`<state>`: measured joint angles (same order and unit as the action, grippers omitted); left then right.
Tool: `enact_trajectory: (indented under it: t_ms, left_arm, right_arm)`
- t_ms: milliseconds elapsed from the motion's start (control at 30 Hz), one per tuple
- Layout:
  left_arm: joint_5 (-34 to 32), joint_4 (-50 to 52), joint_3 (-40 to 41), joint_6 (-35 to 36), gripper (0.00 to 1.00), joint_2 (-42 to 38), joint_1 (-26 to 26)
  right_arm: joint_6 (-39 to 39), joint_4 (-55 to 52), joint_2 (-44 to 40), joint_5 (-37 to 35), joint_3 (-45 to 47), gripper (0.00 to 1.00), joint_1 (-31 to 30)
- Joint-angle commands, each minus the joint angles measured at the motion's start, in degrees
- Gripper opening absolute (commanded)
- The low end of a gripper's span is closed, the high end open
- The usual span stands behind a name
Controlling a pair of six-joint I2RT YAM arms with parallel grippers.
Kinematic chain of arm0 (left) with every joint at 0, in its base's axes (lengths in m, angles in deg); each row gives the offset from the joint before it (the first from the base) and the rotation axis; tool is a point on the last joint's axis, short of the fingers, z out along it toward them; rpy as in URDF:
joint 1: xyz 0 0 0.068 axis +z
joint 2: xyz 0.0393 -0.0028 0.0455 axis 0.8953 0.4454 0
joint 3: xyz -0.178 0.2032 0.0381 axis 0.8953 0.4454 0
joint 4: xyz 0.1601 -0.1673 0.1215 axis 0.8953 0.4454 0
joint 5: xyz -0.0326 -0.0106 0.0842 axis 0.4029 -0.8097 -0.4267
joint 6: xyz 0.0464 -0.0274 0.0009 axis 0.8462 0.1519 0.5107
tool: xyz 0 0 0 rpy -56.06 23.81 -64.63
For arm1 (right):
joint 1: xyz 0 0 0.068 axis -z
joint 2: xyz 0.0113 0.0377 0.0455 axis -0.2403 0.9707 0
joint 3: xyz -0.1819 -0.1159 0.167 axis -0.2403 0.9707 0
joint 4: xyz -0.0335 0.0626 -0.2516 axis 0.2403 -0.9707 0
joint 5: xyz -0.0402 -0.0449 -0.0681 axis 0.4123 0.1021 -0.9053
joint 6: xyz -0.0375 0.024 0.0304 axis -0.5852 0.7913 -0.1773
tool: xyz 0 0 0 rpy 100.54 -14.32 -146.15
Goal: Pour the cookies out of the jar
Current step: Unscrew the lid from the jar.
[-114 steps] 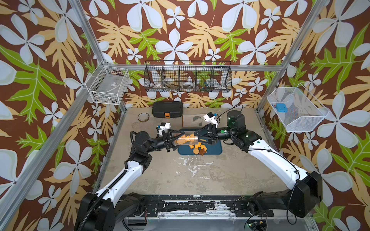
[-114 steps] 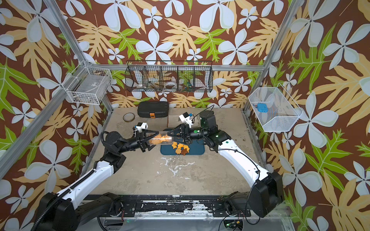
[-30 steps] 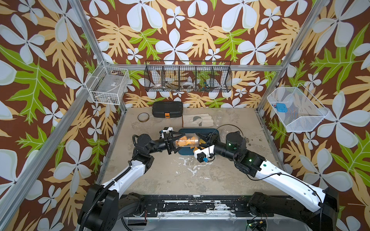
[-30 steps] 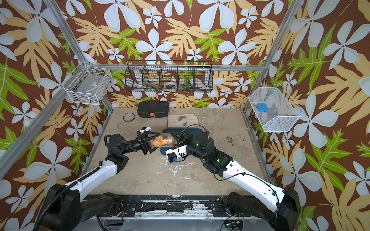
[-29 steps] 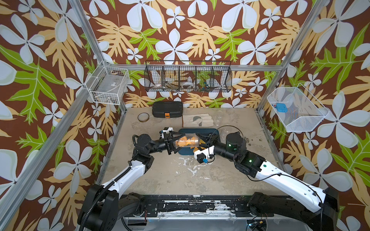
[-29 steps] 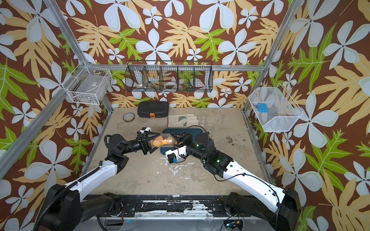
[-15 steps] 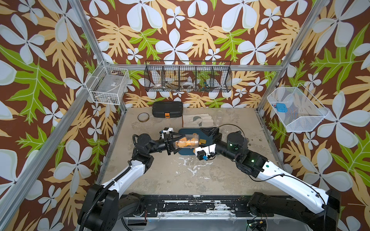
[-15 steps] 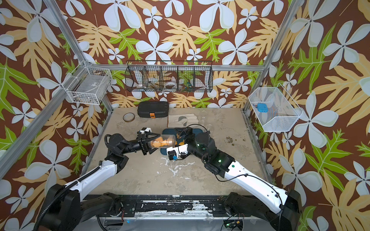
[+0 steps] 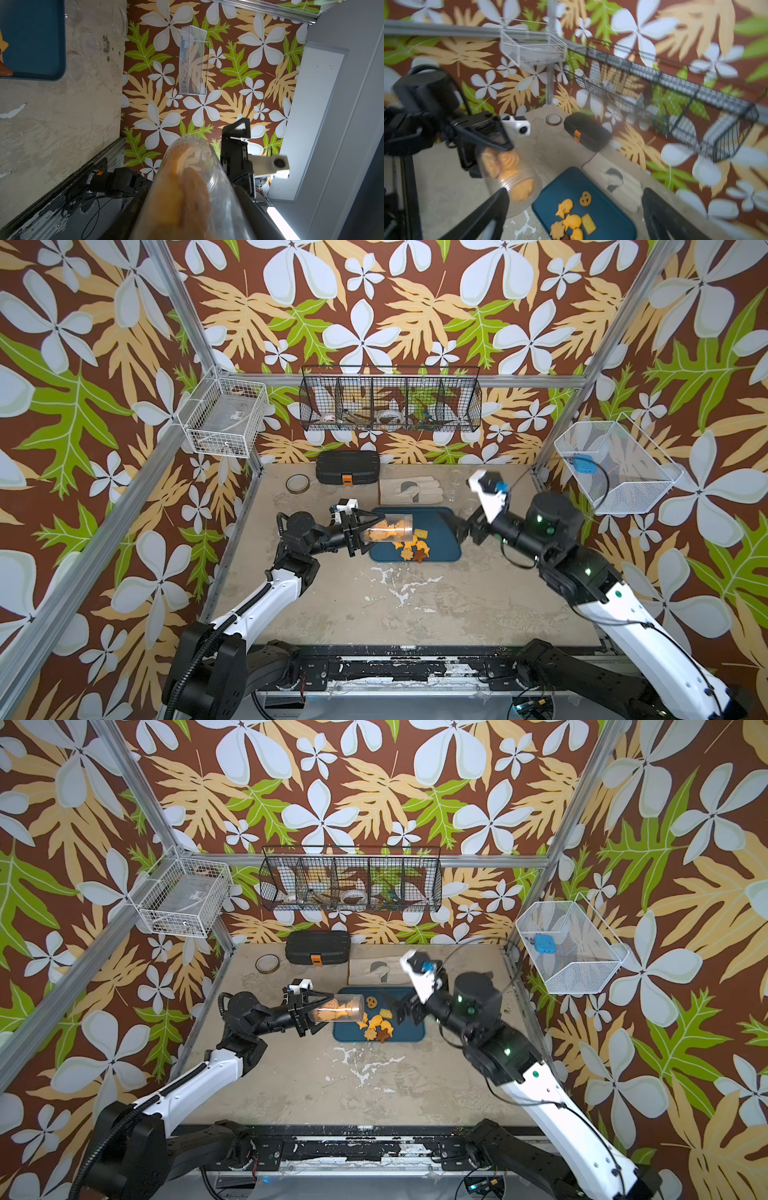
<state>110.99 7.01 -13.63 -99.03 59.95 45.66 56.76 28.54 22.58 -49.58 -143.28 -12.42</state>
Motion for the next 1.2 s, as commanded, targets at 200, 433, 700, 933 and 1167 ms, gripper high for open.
enact_trajectory:
  t_ms: [200, 433, 700, 933, 1167]
  left_arm:
    - [0.16, 2.32, -1.68, 4.45, 0.49, -1.09, 0.05]
    - [0.12, 2.54, -1.59, 4.74, 0.49, -1.58, 0.05]
    - [0.05, 2.53, -1.61, 4.86, 0.49, -1.63, 0.04]
    - [0.04, 2.48, -1.53, 4.74, 0.49, -1.63, 0.05]
    - [0.03, 2.18, -1.44, 4.48, 0.49, -1.76, 0.04]
  right_arm:
    - [52.81, 7.98, 10.65, 45.40, 7.54, 1.00, 11.47]
    - [54.58, 12.17, 12.82, 44.83, 9.57, 1.00, 4.94]
    - [56.25, 16.52, 13.72, 45.15, 11.89, 0.99, 2.48]
    - [57.22, 18.97, 15.01, 45.65, 12.53, 0.96, 0.26]
    - [59.31, 22.69, 15.65, 47.05, 12.86, 0.89, 0.01]
